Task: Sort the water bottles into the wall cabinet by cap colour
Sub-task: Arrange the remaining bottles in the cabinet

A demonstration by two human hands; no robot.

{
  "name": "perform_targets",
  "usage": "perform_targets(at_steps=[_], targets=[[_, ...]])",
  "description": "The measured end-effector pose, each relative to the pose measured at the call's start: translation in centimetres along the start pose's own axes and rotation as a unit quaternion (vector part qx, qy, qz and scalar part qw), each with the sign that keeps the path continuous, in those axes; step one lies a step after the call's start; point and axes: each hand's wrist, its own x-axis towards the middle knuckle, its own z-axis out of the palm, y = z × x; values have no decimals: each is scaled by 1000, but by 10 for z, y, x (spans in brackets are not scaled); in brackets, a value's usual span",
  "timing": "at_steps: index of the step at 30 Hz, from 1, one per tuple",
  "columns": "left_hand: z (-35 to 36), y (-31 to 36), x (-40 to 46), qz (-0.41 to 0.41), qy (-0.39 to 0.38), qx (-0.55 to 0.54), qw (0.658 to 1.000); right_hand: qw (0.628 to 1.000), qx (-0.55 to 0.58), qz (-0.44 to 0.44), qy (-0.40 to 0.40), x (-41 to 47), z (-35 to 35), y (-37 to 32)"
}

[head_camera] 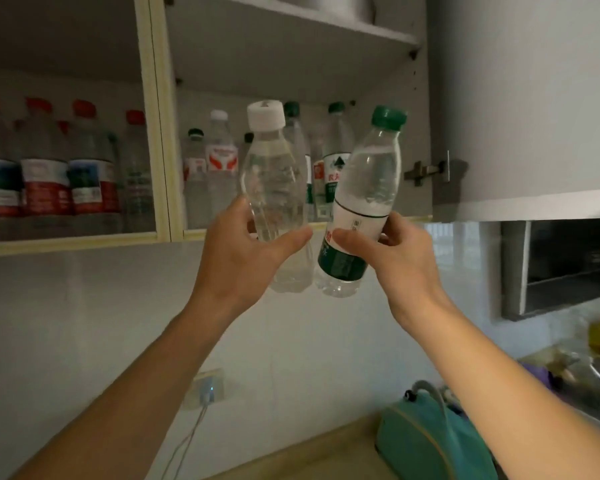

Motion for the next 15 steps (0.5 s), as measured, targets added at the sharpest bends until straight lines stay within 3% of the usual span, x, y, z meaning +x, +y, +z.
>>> perform_targets(at_steps=[8, 15], targets=[[22, 31, 98, -24, 24, -17, 999, 998, 17, -49, 32, 88, -24, -31], [35, 20, 146, -65, 42, 23, 997, 999, 0, -2, 55, 150, -49, -33]])
